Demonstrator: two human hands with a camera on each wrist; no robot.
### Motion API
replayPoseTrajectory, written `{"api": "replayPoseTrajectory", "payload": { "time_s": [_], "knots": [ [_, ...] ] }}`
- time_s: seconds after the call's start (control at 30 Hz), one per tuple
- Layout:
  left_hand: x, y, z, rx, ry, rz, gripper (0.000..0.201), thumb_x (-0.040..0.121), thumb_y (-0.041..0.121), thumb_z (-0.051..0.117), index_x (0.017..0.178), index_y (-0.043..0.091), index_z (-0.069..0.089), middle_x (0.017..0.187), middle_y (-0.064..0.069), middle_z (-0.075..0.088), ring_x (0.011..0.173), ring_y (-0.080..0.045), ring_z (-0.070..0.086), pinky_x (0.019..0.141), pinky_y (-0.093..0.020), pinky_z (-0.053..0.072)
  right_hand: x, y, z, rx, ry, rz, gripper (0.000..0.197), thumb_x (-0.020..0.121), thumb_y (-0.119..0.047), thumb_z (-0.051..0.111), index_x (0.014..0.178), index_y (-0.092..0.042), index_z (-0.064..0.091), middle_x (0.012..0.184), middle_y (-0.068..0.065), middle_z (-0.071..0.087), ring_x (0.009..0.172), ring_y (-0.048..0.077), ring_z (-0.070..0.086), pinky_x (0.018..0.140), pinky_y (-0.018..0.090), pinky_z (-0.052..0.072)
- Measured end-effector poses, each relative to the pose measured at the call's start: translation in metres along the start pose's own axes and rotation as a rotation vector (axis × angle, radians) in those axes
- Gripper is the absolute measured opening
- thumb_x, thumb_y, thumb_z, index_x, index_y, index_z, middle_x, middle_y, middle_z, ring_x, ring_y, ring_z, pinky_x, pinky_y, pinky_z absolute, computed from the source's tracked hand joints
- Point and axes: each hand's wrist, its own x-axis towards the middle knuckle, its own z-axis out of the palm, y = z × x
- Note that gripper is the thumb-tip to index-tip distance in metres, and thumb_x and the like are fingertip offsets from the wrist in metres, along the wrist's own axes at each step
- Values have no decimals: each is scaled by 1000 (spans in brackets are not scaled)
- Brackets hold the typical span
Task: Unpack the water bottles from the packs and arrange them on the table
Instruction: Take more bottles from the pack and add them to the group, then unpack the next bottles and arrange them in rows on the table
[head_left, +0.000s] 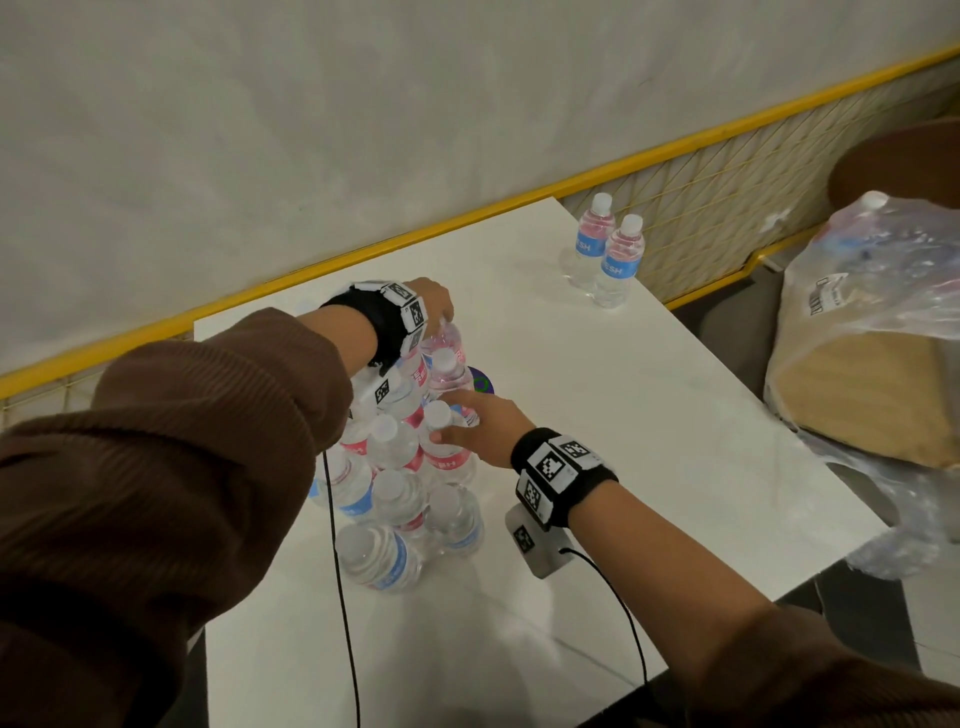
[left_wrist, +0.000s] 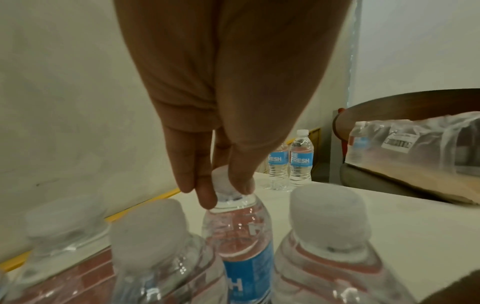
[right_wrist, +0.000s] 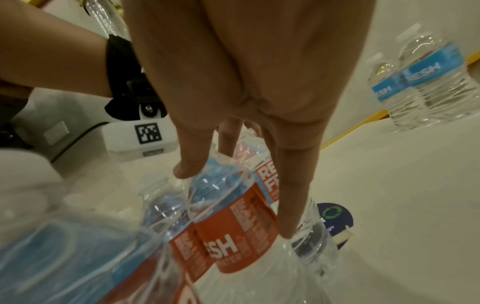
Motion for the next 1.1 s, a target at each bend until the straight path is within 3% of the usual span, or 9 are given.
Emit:
{"api": "replayPoseTrajectory", "payload": {
  "time_s": [0.17,0.33,0.43,0.6,0.7,0.8,0.97,1.03,1.1],
  "knots": [
    [2,2,1,27,10,18,37,94,8,49,131,9,54,135,-8,55,122,-27,51,98,-31,40,-9,0,-4,34,-111,7,50,89,-29,63,136,-25,47,136,6,51,108,23,54,89,27,43],
    [-1,6,-1,26,-2,32,42,91,17,58,132,12,54,135,-5,56,121,-25,53,97,-31,42,-8,1,3,-36,-144,-14,54,87,-36,64,138,-30,45,137,3,51,123,21,50,93,24,39],
    [-4,9,-2,17,22,-2,53,89,28,61,138,14,46,141,-7,47,127,-26,46,101,-33,39,-12,4,-4,-47,-163,-15,59,85,-38,65,139,-33,42,137,5,51,124,21,50,99,27,37],
    [-16,42,-32,-80,149,24,58,90,37,58,141,16,40,143,-11,40,131,-29,39,103,-36,34,-40,33,-47,55,-121,78,61,81,-35,71,135,-33,44,128,5,55,109,18,57,97,31,45],
    [-19,91,-60,-193,207,125,51,92,39,55,136,17,46,139,-9,45,127,-27,44,100,-33,36,-64,73,-84,74,-100,188,53,80,-34,72,128,-32,50,122,4,57,104,22,61,90,33,51],
    [-12,160,-77,-314,250,241,46,92,39,54,133,19,50,140,-5,46,128,-24,43,103,-31,34,-94,119,-128,101,-73,298,48,82,-28,70,126,-23,53,113,5,59,96,23,59,85,34,53],
    [32,294,-84,-386,189,434,37,90,36,57,125,23,60,136,-8,47,125,-27,47,104,-37,39,-143,204,-207,137,70,499,43,85,-23,68,124,-15,54,100,3,59,89,18,55,81,33,51],
    [53,345,-91,-335,138,464,35,90,34,56,124,27,60,141,-10,40,134,-30,36,110,-38,33,-158,234,-235,152,138,544,41,84,-21,67,123,-13,55,100,4,59,87,18,55,76,31,49],
    [72,386,-100,-304,86,448,35,91,31,55,127,30,58,155,-13,17,145,-33,10,118,-37,14,-169,259,-261,123,180,575,39,84,-19,65,122,-13,57,105,6,63,89,20,57,78,29,47]
  ]
}}
